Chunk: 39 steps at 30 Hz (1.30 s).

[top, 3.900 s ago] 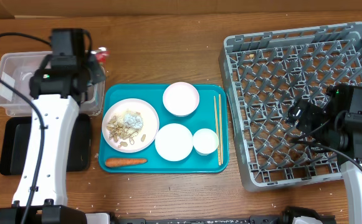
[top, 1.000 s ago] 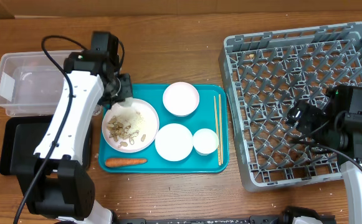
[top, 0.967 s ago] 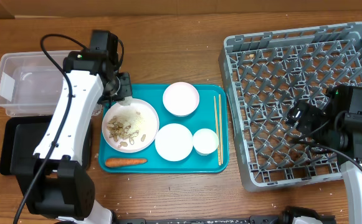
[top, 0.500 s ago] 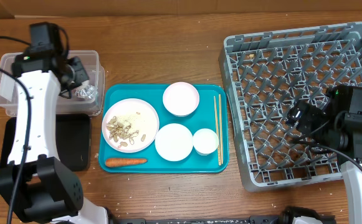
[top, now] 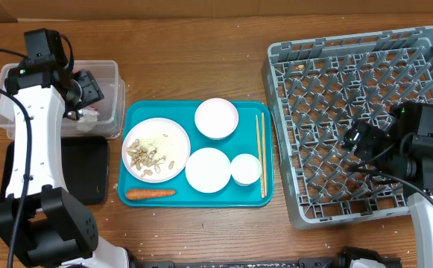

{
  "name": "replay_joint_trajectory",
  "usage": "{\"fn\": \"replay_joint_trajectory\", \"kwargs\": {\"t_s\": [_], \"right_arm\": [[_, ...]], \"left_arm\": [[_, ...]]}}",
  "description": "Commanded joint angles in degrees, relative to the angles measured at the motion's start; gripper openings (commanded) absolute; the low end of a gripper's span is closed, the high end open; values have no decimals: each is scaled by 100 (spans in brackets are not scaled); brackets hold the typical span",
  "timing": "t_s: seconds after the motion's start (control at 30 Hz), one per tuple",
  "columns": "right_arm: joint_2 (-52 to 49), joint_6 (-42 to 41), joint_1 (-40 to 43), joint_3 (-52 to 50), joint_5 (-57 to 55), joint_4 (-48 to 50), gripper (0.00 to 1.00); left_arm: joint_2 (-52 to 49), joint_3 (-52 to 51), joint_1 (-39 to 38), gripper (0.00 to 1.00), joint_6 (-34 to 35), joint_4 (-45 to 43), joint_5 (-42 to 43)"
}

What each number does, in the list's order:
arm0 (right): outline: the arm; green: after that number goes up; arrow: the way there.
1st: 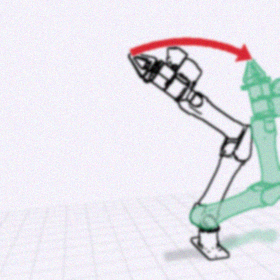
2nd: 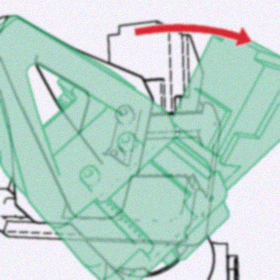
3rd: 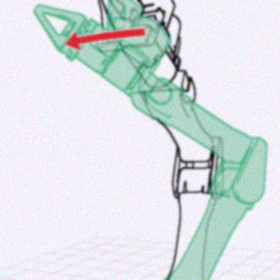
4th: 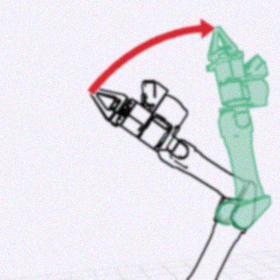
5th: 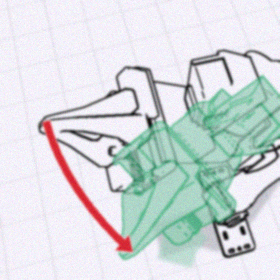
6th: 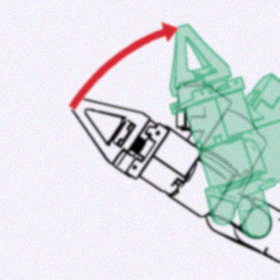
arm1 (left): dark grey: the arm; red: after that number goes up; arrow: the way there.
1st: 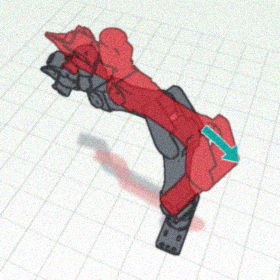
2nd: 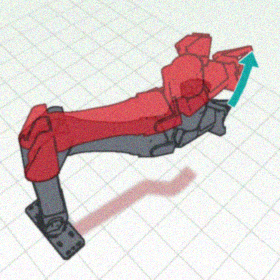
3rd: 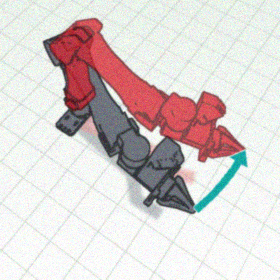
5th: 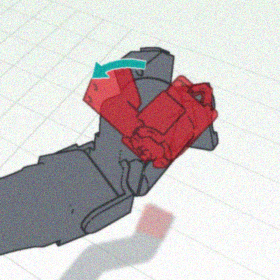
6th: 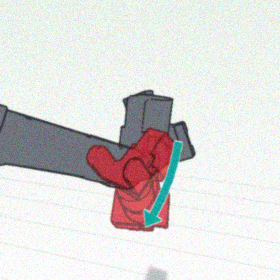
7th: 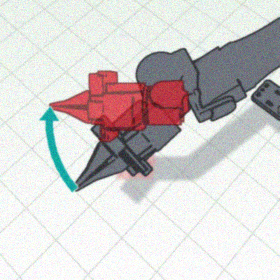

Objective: Sort waste into correct bins and load items into the dishwasher
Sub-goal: 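Carry the tissue left and release it into the clear bin, then reach the left gripper to the paper cups and grasp one cup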

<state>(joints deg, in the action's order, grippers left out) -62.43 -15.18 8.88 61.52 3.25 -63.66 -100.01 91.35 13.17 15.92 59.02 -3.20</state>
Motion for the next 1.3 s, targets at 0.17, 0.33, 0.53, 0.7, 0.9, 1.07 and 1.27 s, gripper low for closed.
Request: {"fn": "replay_joint_trajectory", "kwargs": {"t_s": [0.17, 0.33, 0.53, 0.7, 0.9, 1.07, 1.27], "right_arm": [[-7, 361, -26, 157, 632, 55, 91], [-7, 525, -400, 232, 693, 28, 91], [-13, 627, -1322, 516, 671, 31, 91], [-302, 629, -1982, 752, 673, -330, 89], [-879, 627, -2894, 789, 671, -612, 83], [-1158, 313, -3403, 789, 337, -402, 79], [-1134, -142, -3353, 796, -264, -199, 83]], "left_arm": [[203, 140, -79, 69, -188, 785, 1390], [356, 138, -586, 70, -444, 1419, 1298], [481, 136, -1300, 70, -498, 1958, 1113], [881, 136, -1862, 69, -411, 2275, 1106], [1670, -24, -2299, 70, 131, 2428, 627], [2284, -450, -2376, 71, 249, 2199, 702], [2457, -673, -2505, 72, -55, 1851, 1453]]}}
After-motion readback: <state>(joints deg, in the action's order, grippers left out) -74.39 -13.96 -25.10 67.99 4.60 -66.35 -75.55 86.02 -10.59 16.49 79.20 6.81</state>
